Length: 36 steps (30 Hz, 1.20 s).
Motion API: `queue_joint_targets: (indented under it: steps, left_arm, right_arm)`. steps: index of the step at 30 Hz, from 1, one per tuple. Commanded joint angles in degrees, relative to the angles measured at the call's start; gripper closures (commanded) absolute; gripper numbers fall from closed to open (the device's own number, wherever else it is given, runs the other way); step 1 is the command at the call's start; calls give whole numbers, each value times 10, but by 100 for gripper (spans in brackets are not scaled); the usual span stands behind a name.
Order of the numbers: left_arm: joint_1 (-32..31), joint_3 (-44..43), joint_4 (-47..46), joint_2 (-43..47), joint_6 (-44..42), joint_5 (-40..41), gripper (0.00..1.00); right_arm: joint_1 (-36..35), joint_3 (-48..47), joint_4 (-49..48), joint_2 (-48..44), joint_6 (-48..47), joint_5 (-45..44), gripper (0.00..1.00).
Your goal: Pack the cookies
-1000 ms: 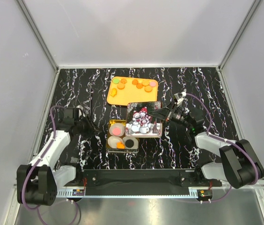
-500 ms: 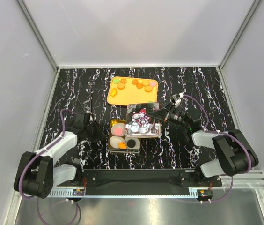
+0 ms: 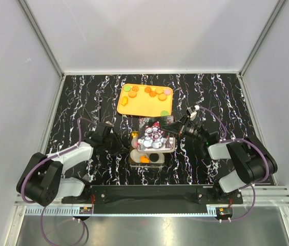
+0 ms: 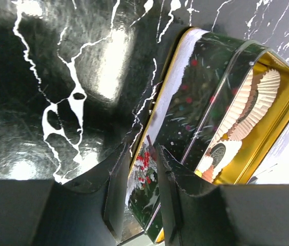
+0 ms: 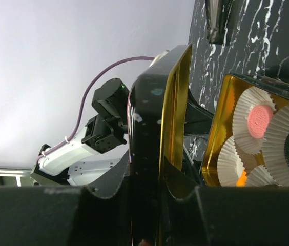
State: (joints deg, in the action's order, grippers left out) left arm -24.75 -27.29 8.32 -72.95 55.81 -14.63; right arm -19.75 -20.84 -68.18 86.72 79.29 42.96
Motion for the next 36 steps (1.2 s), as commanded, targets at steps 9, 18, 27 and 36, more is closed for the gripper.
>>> queue_joint_targets:
  steps: [9,18,27,36]
  left_arm:
    - [50,-32,18,39,-51,-10,63]
    - [129,-44,43,87,-102,-94,48]
    - [131,-44,11,116,-98,-169,29]
    - [126,-12,-55,99,-91,-214,24]
  right_arm:
    - [-47,12,-73,28,-20,-46,100]
    - [-86,5,-70,57,-37,-74,100]
    - [-104,3,-165,126,-7,-88,100]
    - [-108,8,-210,142,-2,-99,100]
